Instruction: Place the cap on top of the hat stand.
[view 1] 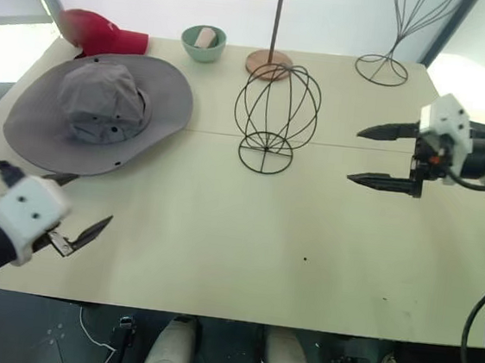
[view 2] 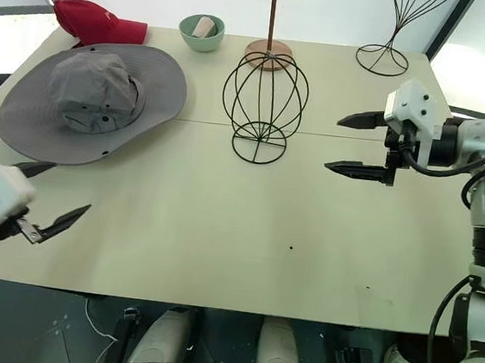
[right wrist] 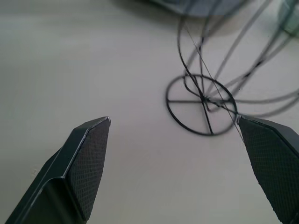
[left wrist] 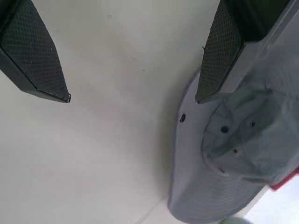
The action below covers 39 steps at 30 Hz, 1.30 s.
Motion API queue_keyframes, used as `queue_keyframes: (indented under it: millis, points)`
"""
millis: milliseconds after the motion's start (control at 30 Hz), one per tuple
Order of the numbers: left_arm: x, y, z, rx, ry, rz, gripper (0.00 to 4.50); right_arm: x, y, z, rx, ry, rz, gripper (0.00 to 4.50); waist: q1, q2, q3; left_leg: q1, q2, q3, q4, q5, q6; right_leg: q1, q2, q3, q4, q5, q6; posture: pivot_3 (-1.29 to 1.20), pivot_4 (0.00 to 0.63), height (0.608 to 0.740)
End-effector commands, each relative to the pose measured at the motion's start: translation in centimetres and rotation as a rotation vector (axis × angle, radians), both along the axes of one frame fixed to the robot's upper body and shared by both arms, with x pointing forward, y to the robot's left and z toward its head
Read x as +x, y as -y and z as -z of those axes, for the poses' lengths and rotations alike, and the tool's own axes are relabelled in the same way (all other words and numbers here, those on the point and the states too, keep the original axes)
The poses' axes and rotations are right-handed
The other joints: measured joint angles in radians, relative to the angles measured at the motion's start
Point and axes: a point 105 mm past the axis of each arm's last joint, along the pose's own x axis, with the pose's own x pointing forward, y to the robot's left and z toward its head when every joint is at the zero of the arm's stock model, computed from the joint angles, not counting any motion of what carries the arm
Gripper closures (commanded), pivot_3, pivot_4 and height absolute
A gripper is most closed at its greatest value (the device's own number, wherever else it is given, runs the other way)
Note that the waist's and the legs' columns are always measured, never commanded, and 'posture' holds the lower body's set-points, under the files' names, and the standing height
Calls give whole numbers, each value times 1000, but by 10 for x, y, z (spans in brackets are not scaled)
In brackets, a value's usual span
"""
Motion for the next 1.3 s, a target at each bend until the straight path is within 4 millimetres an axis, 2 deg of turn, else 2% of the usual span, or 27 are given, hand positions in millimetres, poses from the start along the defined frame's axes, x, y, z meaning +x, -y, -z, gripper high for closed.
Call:
queue_keyframes:
  millis: [33, 133, 300, 433, 700, 867, 1067, 1100, 1167, 1200, 1300]
  points:
    - [19, -12, 1, 208, 109, -53, 0, -32, -18, -26, 45, 5, -117, 56, 2, 0, 0, 0, 0, 0, 0, 0, 0, 0, 0, 0, 0, 0, 0, 0, 150, 740]
    - [43, -26, -1, 292, 237, -156, 0, -48, -27, -35, 75, -16, -171, 56, 6, 0, 0, 0, 0, 0, 1, 0, 0, 0, 0, 0, 1, 0, 0, 0, 150, 740]
    - [68, -29, 11, 326, 306, -201, 0, -53, -31, -41, 99, -8, -149, 56, 5, 0, 0, 0, 0, 0, 2, 0, 0, 1, 0, 0, 1, 1, 1, 0, 150, 740]
    - [79, -33, 27, 357, 288, -226, 0, -55, -32, -42, 94, -1, -139, 56, 2, 0, 0, 0, 0, 0, 1, 0, 0, -2, 0, 0, 3, 1, 1, 0, 150, 740]
    - [106, -35, 42, 385, 303, -249, 0, -54, -33, -45, 109, 26, -114, 56, 7, 0, 0, -1, 0, 0, 2, 0, 0, -2, 0, 0, 4, 1, 1, 0, 150, 740]
    - [123, -45, 52, 338, 283, -315, 0, -51, -32, -43, 105, 32, -92, 56, 6, -1, 0, -1, 0, 0, 2, 0, 0, -2, 0, 0, 5, 1, 1, 0, 150, 740]
    - [136, -46, 42, 334, 334, -320, 0, -47, -28, -39, 104, 28, -55, 56, 5, -1, 0, -1, 0, 0, 3, 0, 0, -6, 0, 0, 11, 1, 1, 0, 150, 740]
    - [137, -46, 41, 321, 335, -321, 523, -47, -28, -40, 111, 28, -52, 0, 5, -1, 0, -1, 0, 0, 3, 0, 0, -6, 0, 0, 12, 1, 1, 0, 150, 740]
    - [138, -46, 39, 304, 336, -323, 1214, -47, -28, -40, 119, 28, -47, 0, 6, -1, 0, -1, 0, 0, 4, 0, 0, -6, 0, 0, 13, 1, 1, 0, 150, 740]
    - [139, -46, 38, 302, 339, -323, 1810, -47, -28, -40, 120, 28, -46, 0, 5, -1, 0, -1, 0, 0, 5, 0, 0, -6, 0, 0, 14, 1, 1, 0, 150, 740]
    - [139, -44, 34, 306, 353, -302, 3186, -46, -28, -39, 122, 28, -37, 0, 4, -1, 0, -1, 0, 0, 7, 0, 0, -6, 0, 0, 15, 1, 1, 0, 150, 740]
